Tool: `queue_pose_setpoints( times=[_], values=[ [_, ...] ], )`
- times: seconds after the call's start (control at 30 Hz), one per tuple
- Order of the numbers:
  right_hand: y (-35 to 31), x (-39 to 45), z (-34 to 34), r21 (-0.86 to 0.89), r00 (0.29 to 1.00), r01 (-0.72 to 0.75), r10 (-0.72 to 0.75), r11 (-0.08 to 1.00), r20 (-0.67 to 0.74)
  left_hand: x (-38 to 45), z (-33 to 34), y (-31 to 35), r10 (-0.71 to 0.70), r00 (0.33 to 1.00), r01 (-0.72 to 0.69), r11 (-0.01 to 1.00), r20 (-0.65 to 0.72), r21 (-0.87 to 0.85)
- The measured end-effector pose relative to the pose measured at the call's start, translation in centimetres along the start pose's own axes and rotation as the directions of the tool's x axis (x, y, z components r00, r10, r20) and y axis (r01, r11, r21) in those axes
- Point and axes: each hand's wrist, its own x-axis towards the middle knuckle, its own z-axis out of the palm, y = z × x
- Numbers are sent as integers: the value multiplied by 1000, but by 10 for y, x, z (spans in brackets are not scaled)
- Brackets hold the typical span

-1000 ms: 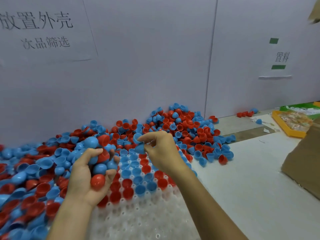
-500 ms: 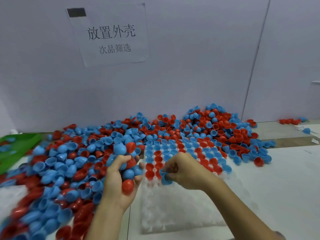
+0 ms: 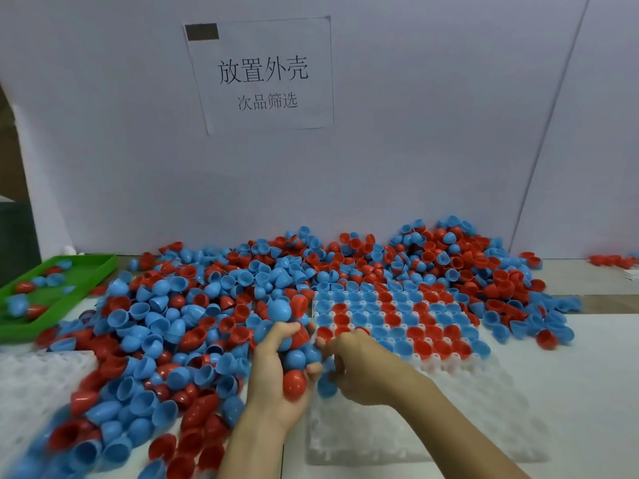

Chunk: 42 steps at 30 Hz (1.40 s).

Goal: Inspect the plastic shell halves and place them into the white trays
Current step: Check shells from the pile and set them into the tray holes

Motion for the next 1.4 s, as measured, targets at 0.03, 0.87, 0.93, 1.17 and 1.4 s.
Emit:
queue_pose_setpoints(
  times=[0.03,0.87,0.93,1.17,1.4],
  values=[
    [2,-3,-6,48,999,17,-14,999,-52,1,1,-2,-1,1000,1,1000,12,3],
    [31,-26,-40,369,927,30,113,929,-358,13,3,-16,18,999,-22,996,49,82],
    [29,-27,-36,317,968,12,68,948,-242,14,0,-16,29,999,-31,997,40,65],
    [14,-18,4,-77,997,-68,65,995,-37,14,-10,-16,34,998,-35,999,46,32],
    [16,-19,-15,85,978,42,-24,996,-207,14,-11,-18,50,996,-57,995,72,88]
  ],
)
